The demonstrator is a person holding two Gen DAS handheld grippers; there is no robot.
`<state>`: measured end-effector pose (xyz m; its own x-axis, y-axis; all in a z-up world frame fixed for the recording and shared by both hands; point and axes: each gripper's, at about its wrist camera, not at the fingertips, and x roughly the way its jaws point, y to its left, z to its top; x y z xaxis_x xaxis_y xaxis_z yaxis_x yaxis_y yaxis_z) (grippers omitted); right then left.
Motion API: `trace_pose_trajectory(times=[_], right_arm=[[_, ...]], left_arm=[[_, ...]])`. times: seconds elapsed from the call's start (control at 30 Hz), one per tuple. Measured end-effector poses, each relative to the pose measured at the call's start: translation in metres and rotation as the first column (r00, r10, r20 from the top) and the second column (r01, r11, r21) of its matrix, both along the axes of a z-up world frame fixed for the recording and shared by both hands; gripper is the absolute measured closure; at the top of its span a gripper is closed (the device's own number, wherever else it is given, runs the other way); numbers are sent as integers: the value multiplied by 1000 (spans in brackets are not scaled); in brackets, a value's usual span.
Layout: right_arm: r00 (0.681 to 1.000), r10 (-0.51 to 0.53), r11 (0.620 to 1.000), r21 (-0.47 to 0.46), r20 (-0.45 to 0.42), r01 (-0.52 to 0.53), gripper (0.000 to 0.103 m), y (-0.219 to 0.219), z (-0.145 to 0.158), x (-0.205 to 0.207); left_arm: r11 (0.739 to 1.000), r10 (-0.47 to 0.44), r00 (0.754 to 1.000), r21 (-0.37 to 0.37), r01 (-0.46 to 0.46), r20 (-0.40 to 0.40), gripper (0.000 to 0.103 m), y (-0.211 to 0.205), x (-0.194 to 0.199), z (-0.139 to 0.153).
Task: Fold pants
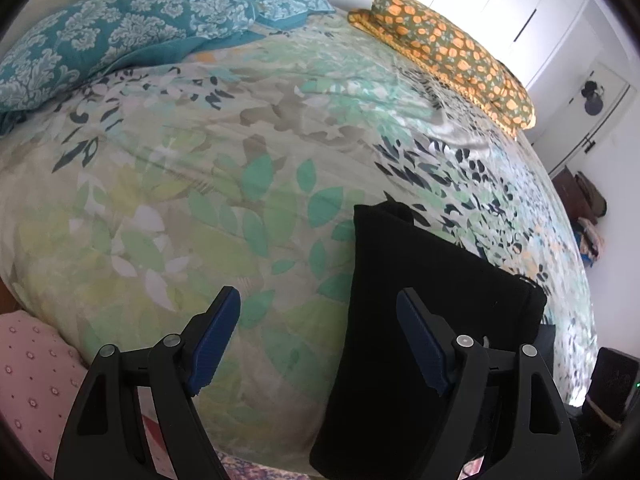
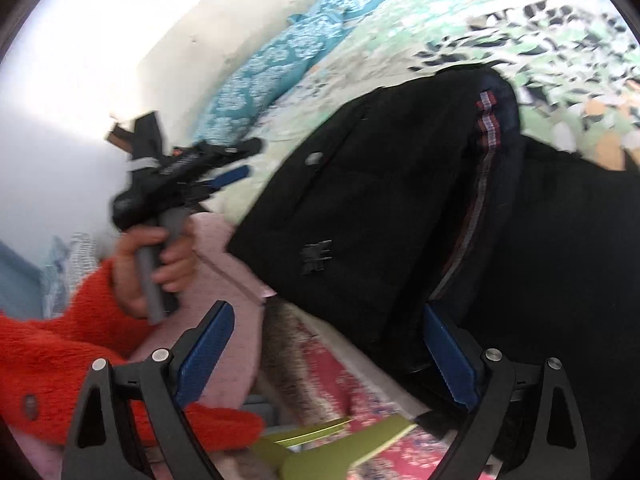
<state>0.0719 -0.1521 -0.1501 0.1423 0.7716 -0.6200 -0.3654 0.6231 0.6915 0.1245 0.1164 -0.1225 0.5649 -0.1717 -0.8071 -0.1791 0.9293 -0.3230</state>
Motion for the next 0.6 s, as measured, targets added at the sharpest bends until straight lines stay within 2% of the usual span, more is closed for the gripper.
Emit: trace_pose_trajectory(times=[0.07, 0.17, 0.23, 0.33, 0.43, 0.53, 0.57, 0.6], right_arm=[[1000, -7, 1000, 10, -23, 7, 10, -3, -1, 0], [989, -62, 998, 3, -135, 63, 15, -9, -17, 11], [973, -109, 993, 18, -202, 115, 22, -13, -28, 20], [956, -145, 987, 36, -257, 159, 30, -18, -35, 26], [956, -132, 990, 6, -261, 138, 32, -14, -33, 31], [969, -102, 994, -65, -223, 90, 33, -2, -26, 33], [974, -98, 991, -106, -202, 78, 36, 2, -23, 33], [978, -96, 989, -130, -187, 72, 51, 6, -24, 33]], left_arm=[[1000, 8, 1000, -11, -8, -7, 21, 2, 0, -2], [1000, 16, 1000, -14, -16, -9, 21, 4, -1, -2], [1000, 21, 1000, -10, -21, -15, 21, 4, -1, -3], [1000, 23, 1000, -2, -23, -18, 21, 4, -2, -2], [1000, 27, 999, -4, -27, -16, 21, 5, -4, -2], [999, 34, 999, -10, -34, -27, 21, 6, -2, -6], [999, 35, 999, -10, -35, -31, 21, 6, -2, -6], [999, 35, 999, -8, -36, -33, 21, 6, -1, -7]])
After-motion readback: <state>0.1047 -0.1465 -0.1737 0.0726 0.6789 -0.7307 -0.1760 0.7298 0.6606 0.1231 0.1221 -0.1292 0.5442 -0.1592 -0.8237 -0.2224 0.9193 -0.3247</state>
